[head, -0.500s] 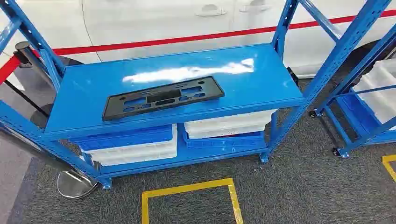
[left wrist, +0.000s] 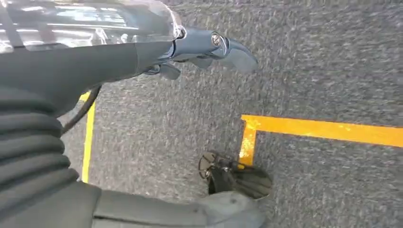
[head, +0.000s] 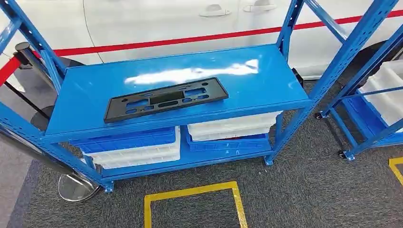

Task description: Take the parts from the cabinet and place them on the table.

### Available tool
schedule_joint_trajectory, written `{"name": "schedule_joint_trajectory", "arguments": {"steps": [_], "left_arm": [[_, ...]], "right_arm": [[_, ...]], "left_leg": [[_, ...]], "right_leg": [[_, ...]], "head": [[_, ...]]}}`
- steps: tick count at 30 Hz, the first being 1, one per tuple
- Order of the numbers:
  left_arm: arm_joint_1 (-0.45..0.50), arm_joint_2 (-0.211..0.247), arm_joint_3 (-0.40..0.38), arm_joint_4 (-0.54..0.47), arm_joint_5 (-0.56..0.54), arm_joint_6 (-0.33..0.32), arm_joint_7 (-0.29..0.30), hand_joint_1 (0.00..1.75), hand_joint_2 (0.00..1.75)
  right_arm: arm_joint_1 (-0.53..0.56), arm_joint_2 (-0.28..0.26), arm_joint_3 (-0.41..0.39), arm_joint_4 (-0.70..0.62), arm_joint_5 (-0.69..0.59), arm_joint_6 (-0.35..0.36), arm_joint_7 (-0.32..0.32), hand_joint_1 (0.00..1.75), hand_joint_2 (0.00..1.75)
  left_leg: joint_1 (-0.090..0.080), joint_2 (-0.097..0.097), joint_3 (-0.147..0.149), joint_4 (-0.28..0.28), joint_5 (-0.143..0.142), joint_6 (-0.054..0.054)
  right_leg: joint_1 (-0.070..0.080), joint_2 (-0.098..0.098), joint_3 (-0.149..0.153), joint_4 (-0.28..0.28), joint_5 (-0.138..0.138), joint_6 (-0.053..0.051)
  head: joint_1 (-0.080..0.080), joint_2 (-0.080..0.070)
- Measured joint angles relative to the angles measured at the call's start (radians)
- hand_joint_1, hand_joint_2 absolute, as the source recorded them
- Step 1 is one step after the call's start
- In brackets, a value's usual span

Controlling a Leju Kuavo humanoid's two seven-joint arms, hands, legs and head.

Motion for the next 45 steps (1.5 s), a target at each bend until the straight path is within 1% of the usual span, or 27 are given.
{"name": "schedule_joint_trajectory", "arguments": {"steps": [10, 14, 15, 22, 27, 28, 29, 33, 34, 35, 42, 43, 44, 45], "left_arm": [[-0.008, -0.027, 0.097, 0.024, -0.153, 0.02, -0.083, 0.0, 0.0], [-0.014, -0.035, 0.12, 0.036, -0.198, 0.023, -0.104, 0.0, 0.0], [-0.015, -0.038, 0.123, 0.038, -0.205, 0.023, -0.107, 0.0, 0.0], [-0.017, -0.045, 0.145, 0.049, -0.233, 0.024, -0.119, 0.0, 0.0], [-0.018, -0.047, 0.158, 0.05, -0.245, 0.023, -0.123, 0.0, 0.0], [-0.018, -0.047, 0.16, 0.05, -0.246, 0.022, -0.123, 0.0, 0.0], [-0.018, -0.048, 0.163, 0.05, -0.248, 0.022, -0.124, 0.0, 0.0], [-0.018, -0.05, 0.169, 0.051, -0.26, 0.02, -0.125, 0.0, 0.0], [-0.018, -0.05, 0.17, 0.051, -0.263, 0.02, -0.125, 0.0, 0.0], [-0.018, -0.05, 0.172, 0.051, -0.264, 0.019, -0.126, 0.0, 0.0], [-0.018, -0.05, 0.173, 0.052, -0.264, 0.019, -0.126, 0.0, 0.0], [-0.019, -0.05, 0.18, 0.053, -0.273, 0.018, -0.127, 0.0, 0.0], [-0.019, -0.05, 0.182, 0.053, -0.274, 0.018, -0.127, 0.0, 0.0], [-0.019, -0.05, 0.189, 0.056, -0.282, 0.016, -0.127, 0.0, 0.0]], "right_arm": [[-0.051, -0.004, -0.12, -0.002, 0.029, -0.114, -0.287, 0.0, 1.75], [-0.062, -0.002, -0.129, -0.094, 0.049, -0.12, -0.39, 0.0, 1.75], [-0.063, -0.001, -0.129, -0.121, 0.055, -0.116, -0.402, 0.0, 1.75], [-0.049, 0.01, -0.096, -0.336, 0.1, -0.081, -0.418, 0.0, 1.75], [-0.023, 0.01, -0.018, -0.523, 0.127, -0.063, -0.422, 0.0, 1.75], [-0.019, 0.01, -0.012, -0.535, 0.129, -0.062, -0.422, 0.0, 1.75], [-0.016, 0.008, 0.016, -0.585, 0.137, -0.06, -0.422, 0.0, 1.75], [-0.001, -0.004, 0.089, -0.717, 0.153, -0.054, -0.422, 0.0, 1.75], [0.004, -0.006, 0.105, -0.742, 0.156, -0.052, -0.422, 0.0, 1.75], [0.005, -0.008, 0.119, -0.764, 0.158, -0.05, -0.422, 0.0, 1.75], [0.007, -0.01, 0.127, -0.774, 0.158, -0.049, -0.421, 0.0, 1.75], [0.017, -0.021, 0.188, -0.861, 0.163, -0.038, -0.415, 0.0, 0.0], [0.019, -0.023, 0.198, -0.877, 0.163, -0.037, -0.413, 0.0, 0.0], [0.031, -0.03, 0.242, -0.948, 0.159, -0.021, -0.401, 0.0, 0.0]], "left_leg": [[0.0, 0.0, 0.0, 0.0, 0.0, 0.0], [0.0, 0.0, 0.0, 0.0, 0.0, 0.0], [0.0, 0.0, 0.0, 0.0, 0.0, 0.0], [0.0, 0.0, 0.002, 0.001, 0.0, 0.0], [0.0, 0.0, 0.001, 0.001, 0.0, 0.0], [0.0, 0.0, 0.002, 0.001, 0.0, 0.0], [0.0, 0.0, 0.002, 0.001, 0.0, 0.0], [0.0, 0.0, 0.002, 0.001, 0.0, 0.0], [-0.002, 0.0, 0.0, 0.007, -0.002, 0.005], [-0.002, 0.0, 0.0, 0.007, -0.002, 0.005], [-0.002, 0.0, 0.0, 0.008, -0.003, 0.006], [-0.003, 0.0, -0.002, 0.012, -0.005, 0.01], [-0.003, 0.0, -0.003, 0.013, -0.005, 0.011], [-0.005, 0.0, -0.006, 0.013, -0.005, 0.017]], "right_leg": [[0.0, 0.0, 0.0, 0.0, 0.0, 0.0], [0.0, 0.0, 0.0, 0.0, 0.0, 0.0], [0.0, 0.0, 0.001, 0.0, 0.0, 0.0], [0.0, 0.0, 0.001, 0.0, 0.0, 0.0], [0.0, 0.0, 0.001, 0.0, 0.0, 0.0], [0.0, 0.0, 0.001, 0.0, 0.0, 0.0], [0.0, 0.0, 0.001, 0.0, 0.0, 0.0], [-0.001, 0.0, 0.001, 0.0, 0.0, 0.0], [-0.004, -0.001, 0.001, -0.002, 0.002, 0.004], [-0.004, 0.0, 0.0, -0.001, 0.002, 0.004], [-0.004, 0.0, 0.0, -0.001, 0.002, 0.004], [-0.004, 0.0, 0.001, -0.001, 0.002, 0.007], [-0.004, 0.0, 0.001, -0.001, 0.002, 0.009], [-0.006, 0.0, 0.002, -0.006, 0.005, 0.016]], "head": [[0.0, 0.0], [0.0, 0.0], [0.0, 0.0], [0.0, 0.0], [0.0, 0.0], [0.0, 0.0], [0.0, 0.0], [0.0, 0.0], [0.0, 0.0], [0.0, 0.0], [-0.001, 0.0], [-0.001, 0.0], [0.0, 0.0], [0.0, 0.0]]}}
